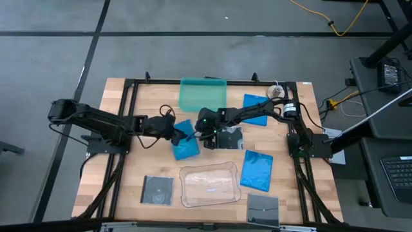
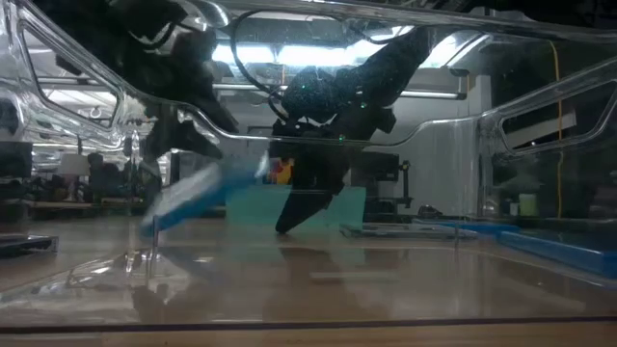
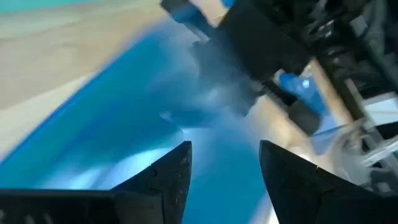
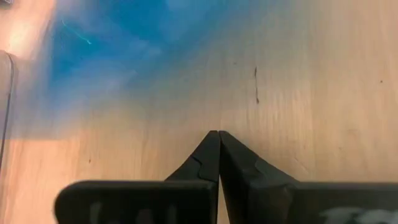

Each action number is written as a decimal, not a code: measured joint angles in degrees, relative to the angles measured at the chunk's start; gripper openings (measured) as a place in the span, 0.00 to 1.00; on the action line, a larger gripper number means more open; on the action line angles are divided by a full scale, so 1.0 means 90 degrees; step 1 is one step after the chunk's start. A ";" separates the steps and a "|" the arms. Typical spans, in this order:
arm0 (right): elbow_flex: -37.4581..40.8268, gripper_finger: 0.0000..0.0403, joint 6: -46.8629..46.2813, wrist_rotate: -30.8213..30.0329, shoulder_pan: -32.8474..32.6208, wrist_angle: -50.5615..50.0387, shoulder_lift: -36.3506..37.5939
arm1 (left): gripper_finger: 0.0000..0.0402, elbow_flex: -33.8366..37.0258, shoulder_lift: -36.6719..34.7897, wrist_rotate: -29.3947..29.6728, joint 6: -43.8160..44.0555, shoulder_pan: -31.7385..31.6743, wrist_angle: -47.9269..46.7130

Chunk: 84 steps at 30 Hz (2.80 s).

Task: Pick & place jewel cases by type
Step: Put the middle left blue CD case into the green bin

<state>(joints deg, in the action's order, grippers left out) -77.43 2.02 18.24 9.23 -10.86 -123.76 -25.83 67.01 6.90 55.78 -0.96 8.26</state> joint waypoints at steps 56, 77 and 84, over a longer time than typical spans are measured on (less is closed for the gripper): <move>0.0019 0.02 0.0503 0.0675 0.0270 0.0134 -0.0027 | 0.01 0.0062 0.0361 0.1619 0.5924 0.3287 -0.4369; 0.0015 0.02 0.0602 0.0748 0.0279 0.0100 -0.0024 | 0.01 0.0576 0.0386 0.1865 0.2749 0.1330 -0.2607; 0.0012 0.02 0.0648 0.0760 0.0284 0.0093 -0.0024 | 0.00 0.0575 0.0383 0.1462 0.1162 0.0229 -0.1808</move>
<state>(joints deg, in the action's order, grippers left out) -77.32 7.86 25.08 11.79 -10.02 -123.98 -20.65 70.45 20.05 66.24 1.10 -8.02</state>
